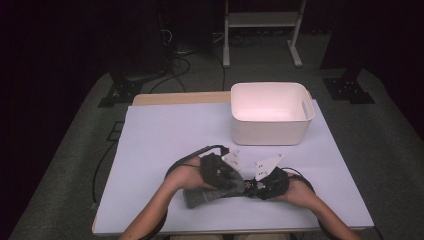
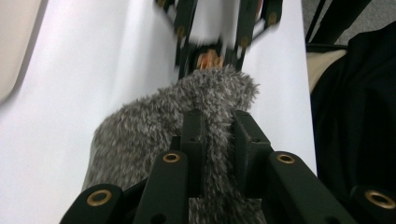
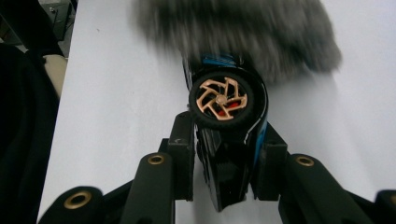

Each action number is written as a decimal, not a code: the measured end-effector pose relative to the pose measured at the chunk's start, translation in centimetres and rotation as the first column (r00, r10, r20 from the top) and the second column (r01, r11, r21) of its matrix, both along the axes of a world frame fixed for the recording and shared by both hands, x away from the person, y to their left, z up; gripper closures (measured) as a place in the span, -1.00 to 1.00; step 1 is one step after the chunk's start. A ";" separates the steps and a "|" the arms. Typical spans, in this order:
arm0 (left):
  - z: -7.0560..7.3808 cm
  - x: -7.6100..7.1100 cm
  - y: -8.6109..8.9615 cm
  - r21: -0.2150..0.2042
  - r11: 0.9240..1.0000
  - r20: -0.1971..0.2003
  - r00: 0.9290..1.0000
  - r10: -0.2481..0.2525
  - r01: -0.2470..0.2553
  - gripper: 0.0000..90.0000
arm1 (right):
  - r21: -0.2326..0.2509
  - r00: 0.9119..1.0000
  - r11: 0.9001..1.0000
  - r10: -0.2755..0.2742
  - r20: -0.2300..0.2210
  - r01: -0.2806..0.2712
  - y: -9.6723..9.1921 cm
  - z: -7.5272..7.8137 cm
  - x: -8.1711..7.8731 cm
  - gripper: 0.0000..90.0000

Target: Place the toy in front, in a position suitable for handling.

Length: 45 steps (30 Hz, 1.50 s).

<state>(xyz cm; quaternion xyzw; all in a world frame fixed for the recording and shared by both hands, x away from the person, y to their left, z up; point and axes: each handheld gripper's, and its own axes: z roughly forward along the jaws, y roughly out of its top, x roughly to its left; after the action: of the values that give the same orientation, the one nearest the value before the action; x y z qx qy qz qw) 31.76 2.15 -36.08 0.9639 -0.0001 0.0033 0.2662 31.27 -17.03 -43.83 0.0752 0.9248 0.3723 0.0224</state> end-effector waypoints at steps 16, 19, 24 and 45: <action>-0.2 -0.1 1.5 0.023 0.999 0.009 1.000 0.029 -0.029 0.69 | 0.012 1.000 1.000 -0.012 -0.007 0.012 0.1 -0.2 -0.1 0.44; -0.2 -0.2 3.1 0.018 0.998 0.012 0.998 0.059 -0.059 0.69 | 0.009 1.000 1.000 -0.011 -0.002 0.011 0.1 -0.1 -0.1 0.44; -0.1 -0.4 7.1 -0.005 0.991 0.008 0.991 0.133 -0.133 0.69 | 0.005 1.000 1.000 -0.010 -0.005 0.010 0.2 -0.1 0.0 0.44; -1.6 0.0 8.3 -0.056 0.984 -0.056 0.984 0.167 -0.170 0.69 | -0.099 0.998 0.994 0.057 0.031 -0.054 3.5 2.0 0.6 0.08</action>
<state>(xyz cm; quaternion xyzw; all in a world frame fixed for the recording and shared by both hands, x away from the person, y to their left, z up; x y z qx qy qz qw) 31.77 10.43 -37.72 0.9517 0.0885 0.0012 0.2940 31.87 -13.57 -41.85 0.0419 0.9432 0.3281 0.0312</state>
